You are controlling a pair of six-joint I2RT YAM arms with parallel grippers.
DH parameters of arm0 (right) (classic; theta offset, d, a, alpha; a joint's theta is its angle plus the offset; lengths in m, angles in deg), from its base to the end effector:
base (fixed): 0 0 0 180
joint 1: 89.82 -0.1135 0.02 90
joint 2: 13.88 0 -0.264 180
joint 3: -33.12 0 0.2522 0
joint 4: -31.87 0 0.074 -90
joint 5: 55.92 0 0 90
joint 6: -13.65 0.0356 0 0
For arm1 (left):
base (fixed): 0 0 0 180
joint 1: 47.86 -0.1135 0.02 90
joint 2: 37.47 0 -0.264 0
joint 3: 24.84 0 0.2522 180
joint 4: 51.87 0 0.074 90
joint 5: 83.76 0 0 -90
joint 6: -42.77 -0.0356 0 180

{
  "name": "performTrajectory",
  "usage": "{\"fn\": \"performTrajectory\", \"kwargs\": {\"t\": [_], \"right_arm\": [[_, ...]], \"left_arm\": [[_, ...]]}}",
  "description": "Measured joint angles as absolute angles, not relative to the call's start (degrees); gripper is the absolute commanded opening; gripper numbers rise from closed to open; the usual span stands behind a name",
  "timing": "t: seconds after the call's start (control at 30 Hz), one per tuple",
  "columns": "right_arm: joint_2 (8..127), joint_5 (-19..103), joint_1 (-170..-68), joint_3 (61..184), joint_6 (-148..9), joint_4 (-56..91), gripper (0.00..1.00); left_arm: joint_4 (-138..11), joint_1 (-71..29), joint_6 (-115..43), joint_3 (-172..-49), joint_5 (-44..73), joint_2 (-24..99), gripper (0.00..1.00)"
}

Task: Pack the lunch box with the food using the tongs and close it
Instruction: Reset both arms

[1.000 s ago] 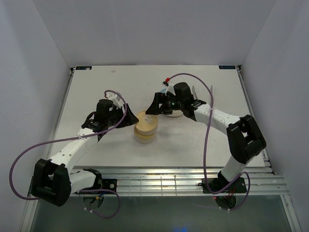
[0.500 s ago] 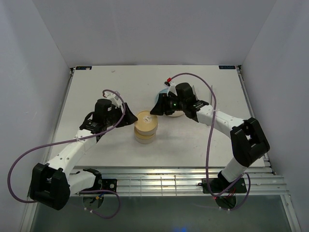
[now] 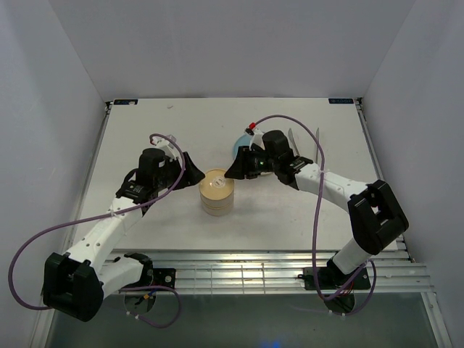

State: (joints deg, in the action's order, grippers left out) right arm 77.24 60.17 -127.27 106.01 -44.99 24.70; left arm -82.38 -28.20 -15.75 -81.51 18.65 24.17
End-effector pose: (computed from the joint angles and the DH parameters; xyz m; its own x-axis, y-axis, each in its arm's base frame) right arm 0.2766 0.2316 0.2531 -0.7391 0.0226 -0.6732 -0.5584 0.5383 0.6312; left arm 0.2182 -0.0861 0.2608 -0.7238 -0.2830 -0.6293 0.1353 0.8361 -0.5316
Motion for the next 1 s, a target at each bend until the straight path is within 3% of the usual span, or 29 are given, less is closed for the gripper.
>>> {"fn": "performTrajectory", "kwargs": {"t": [0.13,0.23,0.33,0.43,0.5,0.57,0.8,1.0], "right_arm": [[77.2,59.8,-127.3,106.0,-45.1,24.6,0.45],[77.2,59.6,-127.0,107.3,-45.6,22.4,0.46],[77.2,59.3,-126.0,110.4,-46.7,19.1,0.57],[75.1,57.9,-123.9,112.6,-48.3,15.4,0.76],[72.1,56.3,-122.4,113.0,-49.7,12.4,0.96],[68.6,53.5,-121.2,113.9,-51.6,8.7,0.9],[53.6,38.1,-121.3,114.3,-56.2,-0.7,0.9],[37.7,27.9,-121.3,104.7,-56.9,-0.5,0.9]], "left_arm": [[-82.4,-28.2,-15.8,-81.5,18.6,24.0,0.81],[-82.5,-28.2,-16.3,-82.1,18.7,23.6,0.87],[-83.7,-28.2,-16.8,-85.7,18.7,23.7,0.98],[-85.0,-28.2,-17.9,-93.1,18.9,24.2,0.98],[-84.9,-28.2,-18.8,-97.6,19.3,24.3,0.98],[-84.1,-28.2,-19.4,-100.1,20.0,23.7,0.98],[-82.4,-28.2,-20.3,-95.9,22.3,13.4,0.98],[-80.3,-28.2,-20.3,-86.3,23.0,3.5,0.98]]}}
